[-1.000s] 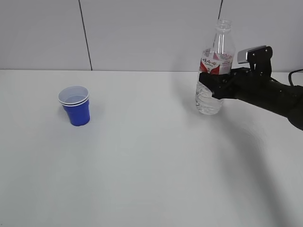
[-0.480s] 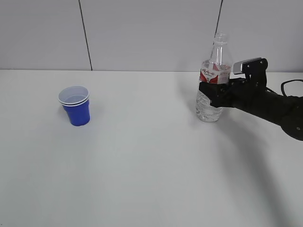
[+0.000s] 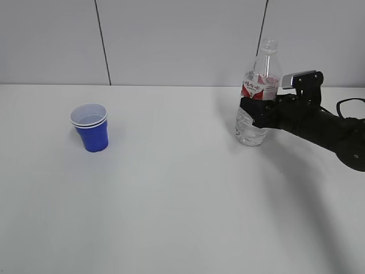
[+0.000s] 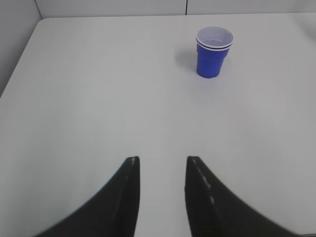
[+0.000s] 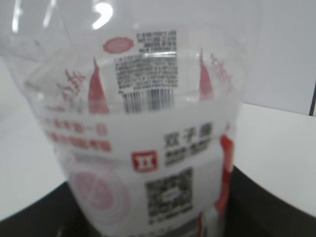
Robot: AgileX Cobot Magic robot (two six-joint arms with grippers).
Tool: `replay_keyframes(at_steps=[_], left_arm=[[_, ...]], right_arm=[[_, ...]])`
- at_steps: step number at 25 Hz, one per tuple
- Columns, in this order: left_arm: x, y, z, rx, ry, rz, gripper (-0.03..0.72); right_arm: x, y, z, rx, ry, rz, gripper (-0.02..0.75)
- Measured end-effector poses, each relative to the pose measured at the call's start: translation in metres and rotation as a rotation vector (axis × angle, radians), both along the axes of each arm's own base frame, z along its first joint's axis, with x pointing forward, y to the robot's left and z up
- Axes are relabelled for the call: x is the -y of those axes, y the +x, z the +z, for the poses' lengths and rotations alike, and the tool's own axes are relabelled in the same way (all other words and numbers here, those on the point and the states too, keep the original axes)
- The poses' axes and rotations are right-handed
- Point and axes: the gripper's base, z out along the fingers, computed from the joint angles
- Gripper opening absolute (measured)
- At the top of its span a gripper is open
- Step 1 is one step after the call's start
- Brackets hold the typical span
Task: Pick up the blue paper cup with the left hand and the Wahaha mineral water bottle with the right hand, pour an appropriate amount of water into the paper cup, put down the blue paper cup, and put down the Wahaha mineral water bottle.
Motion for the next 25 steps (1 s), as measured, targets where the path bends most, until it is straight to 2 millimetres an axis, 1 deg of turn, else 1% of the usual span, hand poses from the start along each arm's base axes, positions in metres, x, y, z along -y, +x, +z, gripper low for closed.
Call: replay_keyframes(at_steps=[6, 13, 16, 20, 25], left_arm=[[0.0000, 0.0000, 0.0000, 0.000, 0.000, 0.000, 0.241], [0.0000, 0.0000, 0.0000, 0.000, 0.000, 0.000, 0.241], [0.0000, 0.0000, 0.0000, 0.000, 0.000, 0.000, 0.241], [0.0000, 0.0000, 0.0000, 0.000, 0.000, 0.000, 0.241], [0.0000, 0.0000, 0.0000, 0.000, 0.000, 0.000, 0.241]], right_arm=[[-0.0001, 0.0008, -0.0008, 0.060, -0.091, 0.020, 0.400], [-0.0007, 0.0006, -0.0018, 0.089, -0.111, 0.031, 0.400], [-0.0006, 0.0006, -0.0017, 0.086, -0.104, 0.029, 0.401], [-0.0007, 0.0006, -0.0018, 0.060, -0.053, 0.020, 0.401], [-0.0017, 0.0006, -0.0014, 0.088, 0.001, 0.022, 0.400]])
